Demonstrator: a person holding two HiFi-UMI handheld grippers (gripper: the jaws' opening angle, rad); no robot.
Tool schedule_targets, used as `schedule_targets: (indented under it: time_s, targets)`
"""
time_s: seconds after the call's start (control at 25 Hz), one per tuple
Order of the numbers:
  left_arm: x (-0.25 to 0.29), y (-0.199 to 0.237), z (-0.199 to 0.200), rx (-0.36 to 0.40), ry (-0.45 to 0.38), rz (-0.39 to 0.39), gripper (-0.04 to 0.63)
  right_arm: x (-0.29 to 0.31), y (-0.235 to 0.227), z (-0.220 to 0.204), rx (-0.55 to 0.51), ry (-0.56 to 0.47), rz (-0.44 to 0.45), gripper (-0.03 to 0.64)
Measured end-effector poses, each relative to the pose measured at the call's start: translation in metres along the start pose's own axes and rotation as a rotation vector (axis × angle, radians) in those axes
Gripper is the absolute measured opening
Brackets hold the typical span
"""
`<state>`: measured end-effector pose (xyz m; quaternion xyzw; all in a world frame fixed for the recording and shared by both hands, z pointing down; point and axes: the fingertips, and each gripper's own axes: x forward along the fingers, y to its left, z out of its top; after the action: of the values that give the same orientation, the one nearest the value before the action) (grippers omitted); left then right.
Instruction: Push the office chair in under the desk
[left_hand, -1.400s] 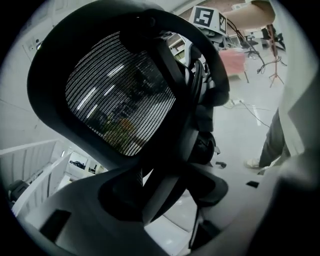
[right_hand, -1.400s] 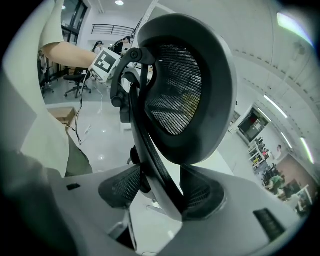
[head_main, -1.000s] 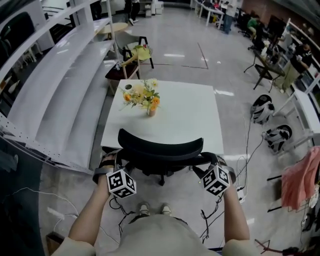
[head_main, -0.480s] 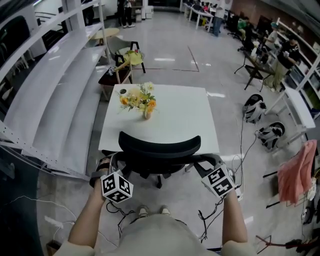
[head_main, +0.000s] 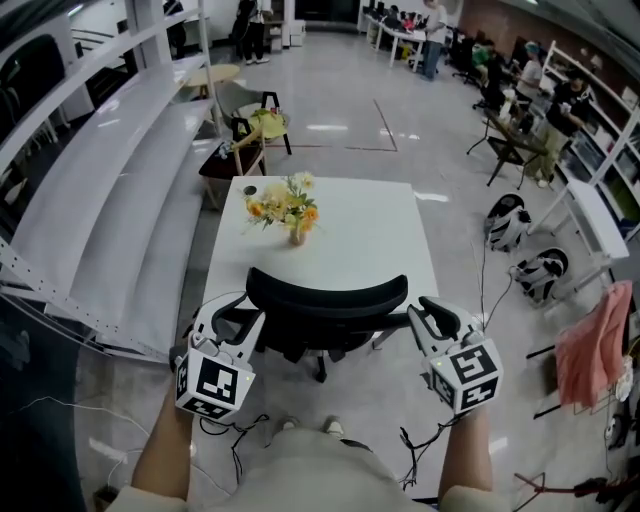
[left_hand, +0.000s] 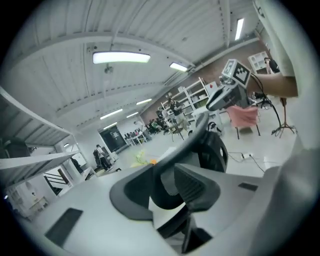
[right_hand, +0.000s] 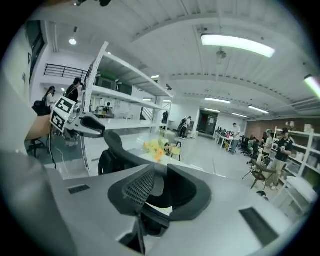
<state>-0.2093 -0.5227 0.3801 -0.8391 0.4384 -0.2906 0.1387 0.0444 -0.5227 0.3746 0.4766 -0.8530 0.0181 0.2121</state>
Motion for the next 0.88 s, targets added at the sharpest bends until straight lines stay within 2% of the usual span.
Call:
schedule_targets:
  time_s: [0.12,0.32,0.52,0.6,0.72,0.88]
  targets:
    - [-0.012,0.011,0.028,-0.045,-0.088,0.033,0.123,-0.016,-0.001,0.038,0.057,-0.125,-0.014,0.071]
    - [-0.033,0.028,0.083,-0.079,-0.258,0.088,0.103,-0.049,-0.001,0.103,0.073,-0.33,-0.059,0.06]
    - [-0.051,0.033,0.126,-0.043,-0.374,0.101,0.092,-0.082,0.006,0.141,0.121,-0.498,-0.078,0.051]
    - [-0.059,0.032,0.139,-0.058,-0.401,0.098,0.075,-0.092,0.011,0.15,0.138,-0.539,-0.064,0.039]
    - [-0.07,0.03,0.149,-0.163,-0.426,0.095,0.058,-0.101,0.019,0.156,0.151,-0.571,-0.045,0.02]
    - [-0.077,0.024,0.154,-0.153,-0.436,0.083,0.046,-0.104,0.025,0.154,0.131,-0.57,-0.056,0.014]
